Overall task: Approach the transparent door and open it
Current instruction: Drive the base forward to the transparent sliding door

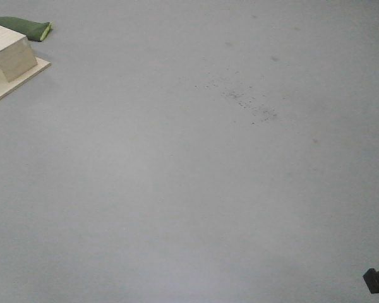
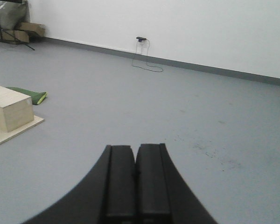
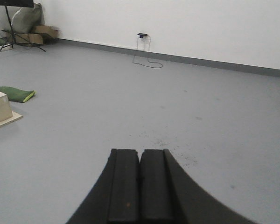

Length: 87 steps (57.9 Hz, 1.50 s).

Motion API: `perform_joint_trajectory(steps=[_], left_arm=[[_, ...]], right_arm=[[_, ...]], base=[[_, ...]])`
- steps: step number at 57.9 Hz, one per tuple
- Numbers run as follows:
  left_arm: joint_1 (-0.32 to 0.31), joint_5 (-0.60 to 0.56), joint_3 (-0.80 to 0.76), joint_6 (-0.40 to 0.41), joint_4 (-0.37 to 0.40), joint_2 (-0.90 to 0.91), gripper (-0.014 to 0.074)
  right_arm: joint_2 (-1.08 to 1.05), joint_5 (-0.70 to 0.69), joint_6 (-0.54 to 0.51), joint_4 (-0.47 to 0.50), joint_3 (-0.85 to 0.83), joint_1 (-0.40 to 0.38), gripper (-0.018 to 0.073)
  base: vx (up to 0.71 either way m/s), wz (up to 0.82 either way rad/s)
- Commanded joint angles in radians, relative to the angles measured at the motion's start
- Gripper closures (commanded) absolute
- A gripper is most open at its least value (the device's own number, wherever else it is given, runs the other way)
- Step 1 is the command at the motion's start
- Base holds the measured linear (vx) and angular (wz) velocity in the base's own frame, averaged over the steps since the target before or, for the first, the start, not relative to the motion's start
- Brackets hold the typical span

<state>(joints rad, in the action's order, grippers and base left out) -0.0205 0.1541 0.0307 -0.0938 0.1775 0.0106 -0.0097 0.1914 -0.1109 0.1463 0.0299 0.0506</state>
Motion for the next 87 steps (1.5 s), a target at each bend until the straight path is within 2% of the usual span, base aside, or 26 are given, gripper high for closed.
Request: perform_joint_trajectory(steps=[1, 87], left_arm=[[-0.001, -0.083, 0.008, 0.003, 0.012, 0.006, 0.0594], [-0.001, -0.083, 0.008, 0.003, 0.012, 0.006, 0.0594]], right_arm=[[-0.016, -0.08, -0.001, 0.0, 0.004, -0.007, 0.0564], [-0.016, -0.08, -0.001, 0.0, 0.004, -0.007, 0.0564]], base=[[0.5, 0.34], [0.52, 0.46]])
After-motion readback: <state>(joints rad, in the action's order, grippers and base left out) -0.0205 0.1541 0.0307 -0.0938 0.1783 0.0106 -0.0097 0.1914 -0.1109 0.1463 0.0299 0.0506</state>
